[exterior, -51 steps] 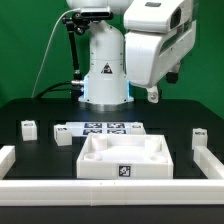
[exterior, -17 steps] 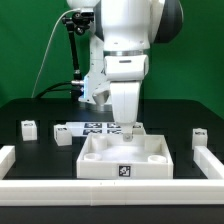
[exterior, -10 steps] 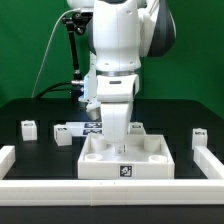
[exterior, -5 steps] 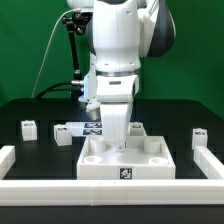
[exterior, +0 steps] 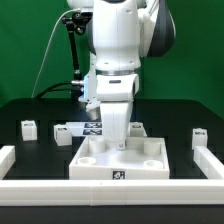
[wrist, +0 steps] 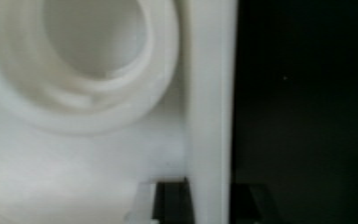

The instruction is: Assemble one leg

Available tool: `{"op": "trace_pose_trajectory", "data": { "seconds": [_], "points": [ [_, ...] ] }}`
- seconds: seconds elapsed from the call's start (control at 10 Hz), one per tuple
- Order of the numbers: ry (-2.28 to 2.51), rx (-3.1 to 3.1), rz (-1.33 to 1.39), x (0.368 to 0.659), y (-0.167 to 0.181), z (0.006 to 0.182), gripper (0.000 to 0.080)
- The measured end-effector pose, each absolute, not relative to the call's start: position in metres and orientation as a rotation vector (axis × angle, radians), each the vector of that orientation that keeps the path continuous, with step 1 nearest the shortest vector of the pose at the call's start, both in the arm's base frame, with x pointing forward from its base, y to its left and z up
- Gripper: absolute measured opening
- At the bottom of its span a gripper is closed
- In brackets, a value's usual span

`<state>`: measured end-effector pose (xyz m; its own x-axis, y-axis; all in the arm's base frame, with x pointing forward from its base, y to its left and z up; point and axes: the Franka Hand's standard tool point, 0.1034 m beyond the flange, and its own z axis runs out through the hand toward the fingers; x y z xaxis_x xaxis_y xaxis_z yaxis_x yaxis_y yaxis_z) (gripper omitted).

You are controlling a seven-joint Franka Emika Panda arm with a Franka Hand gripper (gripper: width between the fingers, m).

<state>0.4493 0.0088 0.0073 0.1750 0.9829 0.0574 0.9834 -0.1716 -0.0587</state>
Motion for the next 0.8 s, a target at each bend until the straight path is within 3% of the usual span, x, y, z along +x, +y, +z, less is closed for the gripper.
{"op": "trace_pose_trajectory", "data": {
  "seconds": [0.4,0.8],
  "points": [
    [-1.981,-2.334,-0.011,0.451,0.01,0.007,0.0062],
    [-2.085,-2.245,-0.047,0.468,0.044,0.007,0.0062]
  ]
}}
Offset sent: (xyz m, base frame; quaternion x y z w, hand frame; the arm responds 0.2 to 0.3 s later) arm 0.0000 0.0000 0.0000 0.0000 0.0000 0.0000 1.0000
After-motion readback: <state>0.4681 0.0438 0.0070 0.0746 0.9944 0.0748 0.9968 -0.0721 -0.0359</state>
